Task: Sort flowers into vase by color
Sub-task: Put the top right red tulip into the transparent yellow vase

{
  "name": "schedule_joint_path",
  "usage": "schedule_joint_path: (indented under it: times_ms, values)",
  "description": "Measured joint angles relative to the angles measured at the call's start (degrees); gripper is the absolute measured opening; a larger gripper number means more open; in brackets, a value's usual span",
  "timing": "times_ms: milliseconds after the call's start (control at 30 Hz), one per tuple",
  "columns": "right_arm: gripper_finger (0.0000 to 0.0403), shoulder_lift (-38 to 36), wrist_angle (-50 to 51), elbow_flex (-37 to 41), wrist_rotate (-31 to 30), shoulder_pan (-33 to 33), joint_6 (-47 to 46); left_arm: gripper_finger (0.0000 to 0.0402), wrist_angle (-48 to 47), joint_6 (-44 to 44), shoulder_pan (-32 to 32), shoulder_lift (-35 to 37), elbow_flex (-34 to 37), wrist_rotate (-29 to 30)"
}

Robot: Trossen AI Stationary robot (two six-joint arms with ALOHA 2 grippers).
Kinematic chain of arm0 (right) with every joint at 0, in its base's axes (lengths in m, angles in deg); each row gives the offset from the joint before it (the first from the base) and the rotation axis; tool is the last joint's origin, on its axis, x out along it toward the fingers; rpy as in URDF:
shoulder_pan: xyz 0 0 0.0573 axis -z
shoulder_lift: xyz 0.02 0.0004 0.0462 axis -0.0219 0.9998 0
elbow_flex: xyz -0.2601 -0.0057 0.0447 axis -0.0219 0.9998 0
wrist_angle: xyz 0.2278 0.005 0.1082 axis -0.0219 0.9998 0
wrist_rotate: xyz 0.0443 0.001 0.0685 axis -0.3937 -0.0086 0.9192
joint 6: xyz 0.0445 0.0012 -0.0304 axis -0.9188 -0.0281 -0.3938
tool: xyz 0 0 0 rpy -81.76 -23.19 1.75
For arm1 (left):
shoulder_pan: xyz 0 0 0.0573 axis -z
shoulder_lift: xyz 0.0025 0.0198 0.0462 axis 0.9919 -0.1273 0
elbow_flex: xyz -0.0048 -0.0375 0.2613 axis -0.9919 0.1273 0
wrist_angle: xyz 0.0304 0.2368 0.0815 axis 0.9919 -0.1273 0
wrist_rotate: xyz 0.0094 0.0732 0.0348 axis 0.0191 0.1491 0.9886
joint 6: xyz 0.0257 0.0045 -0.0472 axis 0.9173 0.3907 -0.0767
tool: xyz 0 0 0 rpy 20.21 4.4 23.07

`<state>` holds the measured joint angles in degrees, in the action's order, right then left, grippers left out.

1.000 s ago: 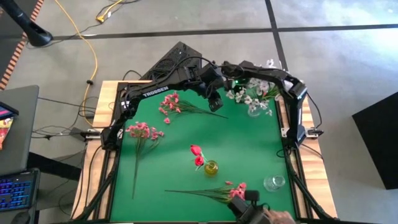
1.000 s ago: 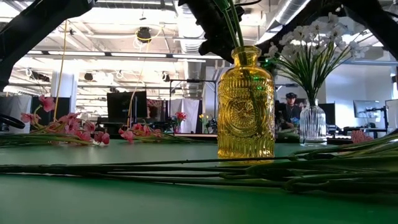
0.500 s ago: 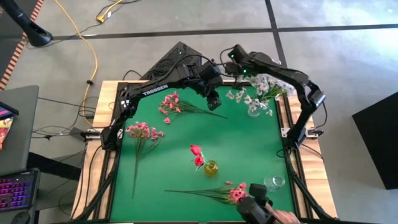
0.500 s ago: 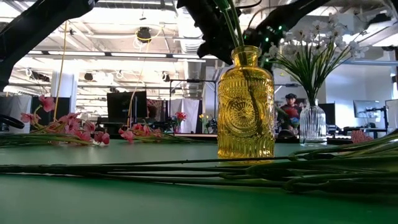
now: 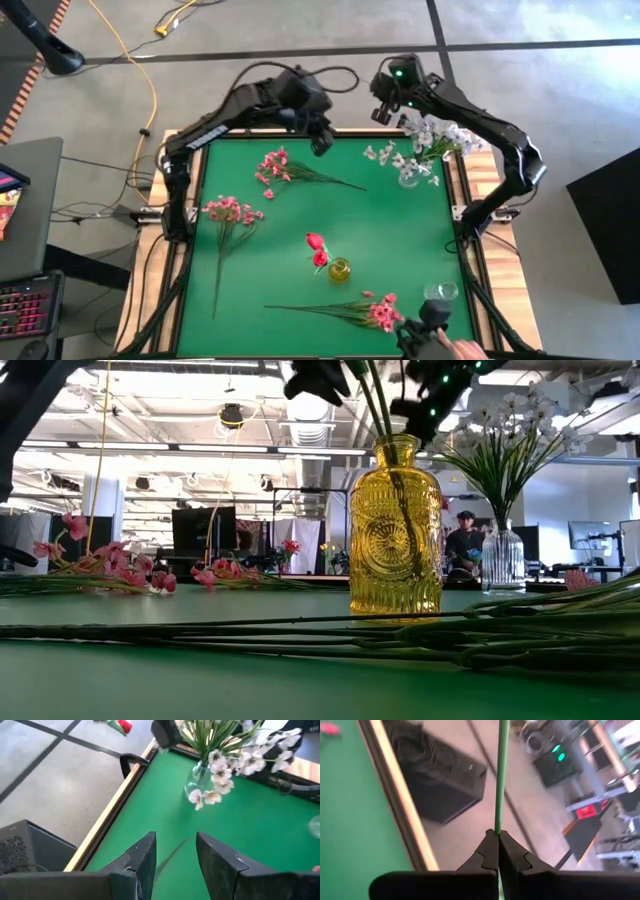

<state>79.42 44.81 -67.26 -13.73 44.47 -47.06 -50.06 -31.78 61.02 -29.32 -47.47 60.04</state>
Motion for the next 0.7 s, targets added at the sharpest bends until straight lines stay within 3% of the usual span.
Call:
schedule_joint_path:
  times_ms: [167, 467, 700]
  values:
    - [0.0024, -3.3, -3.1, 0.0, 0.0, -2.2, 2.6, 0.0128, -3.7, -2.6, -1.1, 3.0, 0.0, -0.8]
    - [0.0024, -8.2, -6.4, 0.0, -0.1, -8.0, 7.4, 0.0128, -6.3, -7.7, -3.0, 8.0, 0.0, -9.8]
    - [0.0023, -9.4, -6.3, 0.0, -5.3, -15.4, 18.3, 0.0128, -8.9, -10.5, -3.5, 13.1, 0.1, -7.3]
